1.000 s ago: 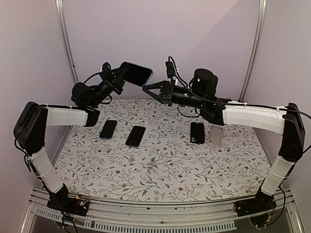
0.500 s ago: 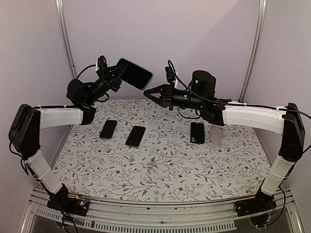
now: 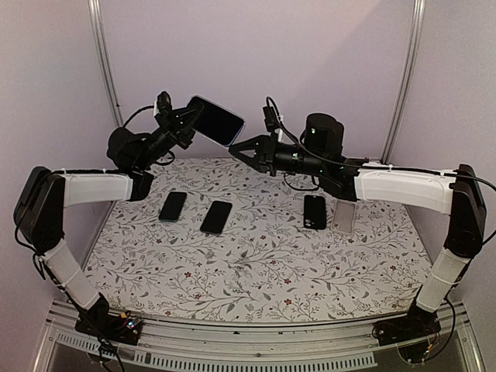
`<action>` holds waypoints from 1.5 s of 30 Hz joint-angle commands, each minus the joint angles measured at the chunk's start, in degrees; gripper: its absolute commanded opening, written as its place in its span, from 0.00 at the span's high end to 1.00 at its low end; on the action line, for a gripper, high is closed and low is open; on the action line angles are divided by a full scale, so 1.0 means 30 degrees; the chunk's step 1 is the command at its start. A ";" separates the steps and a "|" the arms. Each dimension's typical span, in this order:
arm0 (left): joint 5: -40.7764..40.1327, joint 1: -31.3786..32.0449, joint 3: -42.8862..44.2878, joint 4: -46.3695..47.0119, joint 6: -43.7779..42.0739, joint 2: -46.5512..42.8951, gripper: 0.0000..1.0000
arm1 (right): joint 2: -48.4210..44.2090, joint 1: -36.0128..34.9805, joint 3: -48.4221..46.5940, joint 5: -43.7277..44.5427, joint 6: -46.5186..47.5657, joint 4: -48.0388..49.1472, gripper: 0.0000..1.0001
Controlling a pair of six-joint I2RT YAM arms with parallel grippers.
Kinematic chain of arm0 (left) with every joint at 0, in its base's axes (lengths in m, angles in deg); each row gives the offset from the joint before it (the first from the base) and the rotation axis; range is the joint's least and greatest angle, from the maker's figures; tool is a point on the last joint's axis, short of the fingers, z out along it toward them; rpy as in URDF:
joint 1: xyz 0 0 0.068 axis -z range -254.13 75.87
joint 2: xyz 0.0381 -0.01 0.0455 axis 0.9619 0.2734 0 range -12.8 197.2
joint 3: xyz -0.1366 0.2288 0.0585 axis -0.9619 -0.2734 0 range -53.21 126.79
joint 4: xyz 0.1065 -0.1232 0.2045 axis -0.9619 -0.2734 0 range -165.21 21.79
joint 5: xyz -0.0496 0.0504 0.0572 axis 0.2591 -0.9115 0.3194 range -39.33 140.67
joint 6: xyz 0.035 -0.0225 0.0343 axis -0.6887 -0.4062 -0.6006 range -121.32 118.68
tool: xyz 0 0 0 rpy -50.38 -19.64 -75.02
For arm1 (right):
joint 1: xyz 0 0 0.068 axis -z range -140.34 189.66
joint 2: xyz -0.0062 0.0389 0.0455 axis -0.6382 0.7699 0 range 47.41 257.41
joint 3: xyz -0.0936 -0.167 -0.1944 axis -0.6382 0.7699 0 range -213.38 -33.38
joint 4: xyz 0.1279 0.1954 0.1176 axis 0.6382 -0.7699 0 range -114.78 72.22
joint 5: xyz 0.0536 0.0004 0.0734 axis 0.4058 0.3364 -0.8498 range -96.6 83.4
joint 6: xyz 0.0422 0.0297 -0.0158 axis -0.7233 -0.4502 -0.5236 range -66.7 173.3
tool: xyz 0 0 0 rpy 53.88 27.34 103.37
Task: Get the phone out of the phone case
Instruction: Remove the bottom left corner of the phone case from the phone.
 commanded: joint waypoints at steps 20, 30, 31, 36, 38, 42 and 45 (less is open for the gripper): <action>0.3384 0.1438 -0.0183 -0.1588 0.0249 -0.1478 1.00 | -0.0969 0.1932 0.1385 0.4040 0.0576 0.1677 0.77; 0.4061 0.1531 -0.0008 -0.2668 0.0005 -0.1168 1.00 | -0.0963 0.2173 0.1483 0.3497 0.0533 0.2508 0.71; 0.4111 0.1560 -0.0020 -0.2750 -0.0022 -0.1168 1.00 | -0.0950 0.2212 0.1448 0.3417 0.0481 0.2573 0.69; 0.4242 0.1530 -0.0117 -0.2884 -0.0109 -0.1153 1.00 | -0.0436 0.2503 0.1145 0.2335 -0.0289 0.3139 0.67; 0.4298 0.1530 -0.0139 -0.3024 -0.0195 -0.1176 1.00 | -0.0338 0.2510 0.1188 0.2277 -0.0520 0.3313 0.66; 0.4629 0.1541 -0.0003 -0.4001 -0.0760 -0.1224 1.00 | -0.0435 0.2507 0.1391 0.2466 -0.0710 0.3322 0.61; 0.5050 0.1573 0.0177 -0.4646 -0.1129 -0.1192 1.00 | -0.0472 0.2515 0.1496 0.2365 -0.0712 0.3345 0.60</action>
